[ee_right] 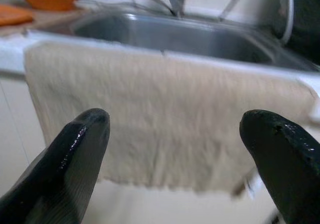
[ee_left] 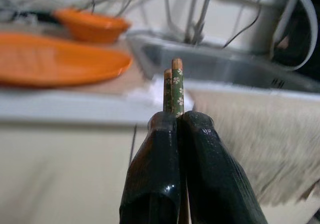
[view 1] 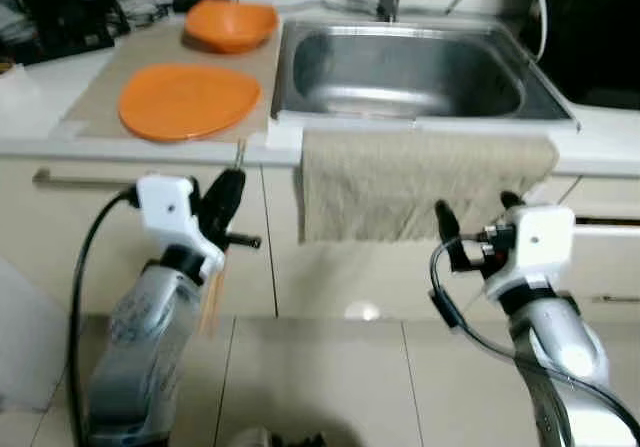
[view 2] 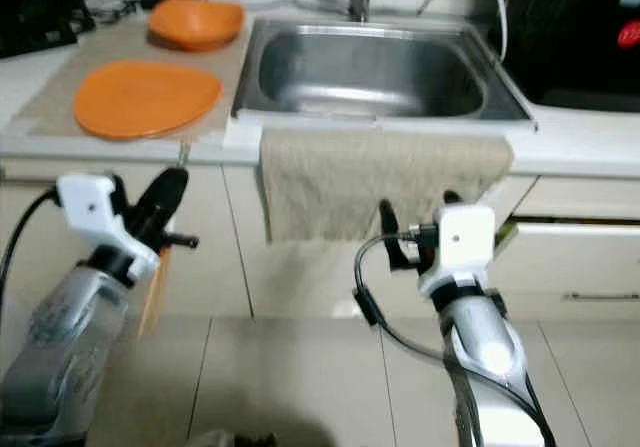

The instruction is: Kitchen organization

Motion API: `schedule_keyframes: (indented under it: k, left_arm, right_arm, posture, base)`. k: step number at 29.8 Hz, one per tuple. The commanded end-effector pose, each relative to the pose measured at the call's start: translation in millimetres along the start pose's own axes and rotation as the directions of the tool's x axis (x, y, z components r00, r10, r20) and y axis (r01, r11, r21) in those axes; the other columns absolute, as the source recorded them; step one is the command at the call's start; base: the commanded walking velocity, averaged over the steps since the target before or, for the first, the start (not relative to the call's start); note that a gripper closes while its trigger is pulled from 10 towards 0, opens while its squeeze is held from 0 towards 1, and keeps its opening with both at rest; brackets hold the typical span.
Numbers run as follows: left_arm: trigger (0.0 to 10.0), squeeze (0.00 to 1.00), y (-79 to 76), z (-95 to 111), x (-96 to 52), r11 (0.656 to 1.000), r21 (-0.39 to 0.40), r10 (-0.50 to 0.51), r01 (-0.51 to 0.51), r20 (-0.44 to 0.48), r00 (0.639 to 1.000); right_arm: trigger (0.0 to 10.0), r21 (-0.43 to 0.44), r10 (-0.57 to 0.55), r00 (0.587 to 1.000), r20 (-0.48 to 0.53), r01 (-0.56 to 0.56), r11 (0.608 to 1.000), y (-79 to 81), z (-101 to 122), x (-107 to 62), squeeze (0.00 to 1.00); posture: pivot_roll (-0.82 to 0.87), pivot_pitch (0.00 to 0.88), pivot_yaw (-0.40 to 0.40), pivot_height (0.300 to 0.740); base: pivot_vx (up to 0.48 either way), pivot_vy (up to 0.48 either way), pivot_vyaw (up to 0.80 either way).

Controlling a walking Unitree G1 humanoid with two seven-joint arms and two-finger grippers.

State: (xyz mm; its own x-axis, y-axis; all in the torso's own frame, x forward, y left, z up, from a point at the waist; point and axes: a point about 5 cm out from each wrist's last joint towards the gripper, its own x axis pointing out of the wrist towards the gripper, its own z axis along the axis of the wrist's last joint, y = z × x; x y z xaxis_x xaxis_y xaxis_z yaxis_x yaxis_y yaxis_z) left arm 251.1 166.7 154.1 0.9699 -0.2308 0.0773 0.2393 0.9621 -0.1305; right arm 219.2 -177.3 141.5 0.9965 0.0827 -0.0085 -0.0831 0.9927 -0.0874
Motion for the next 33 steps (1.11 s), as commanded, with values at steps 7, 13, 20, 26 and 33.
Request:
schedule_keyframes:
  k: [7, 13, 20, 26, 33]
  left_arm:
    - [10.0, 0.0, -11.3, -15, 7.3, 0.999, -0.039, -0.027, 0.024, -0.081, 0.996]
    - [10.0, 0.0, -5.6, -13, 6.4, 1.0, -0.015, 0.017, -0.018, -0.091, 0.996]
    - [10.0, 0.0, 3.1, -5, 4.9, 0.992, 0.015, -0.12, 0.123, -0.134, 0.984]
    - [10.0, 0.0, 14.9, 4, 8.0, 0.994, 0.021, -0.108, 0.111, -0.115, 0.987]
    - [10.0, 0.0, 6.3, 0, 9.8, 0.996, 0.001, -0.093, 0.094, -0.104, 0.99]
  right_arm:
    - [10.0, 0.005, 0.0, 0.998, -0.064, 0.001, 1.0, 2.4, -14, -2.7, 0.0]
    - [10.0, 0.006, -0.025, 0.998, -0.055, 0.026, 1.0, -3.3, -7, -4.1, 0.0]
    - [10.0, -0.001, 0.087, 0.994, -0.069, -0.087, 0.996, -14.3, -7, -5.1, 0.0]
    - [10.0, -0.029, 0.088, 0.993, -0.079, -0.091, 0.995, -26.2, -6, -2.1, 0.0]
    - [10.0, -0.018, 0.092, 0.993, -0.07, -0.093, 0.995, -16.8, -8, 3.8, 0.0]
  posture:
    - [-0.04, 0.0, 0.005, 0.732]
    - [-0.04, 0.0, 0.007, 0.732]
    - [-0.04, 0.0, 0.0, 0.732]
    - [-0.03, 0.0, 0.002, 0.732]
    - [-0.02, 0.0, 0.001, 0.732]
  base:
    - [0.0, 0.0, 0.0]
    - [0.0, 0.0, 0.0]
    - [0.0, 0.0, 0.0]
    - [0.0, 0.0, 0.0]
    - [0.0, 0.0, 0.0]
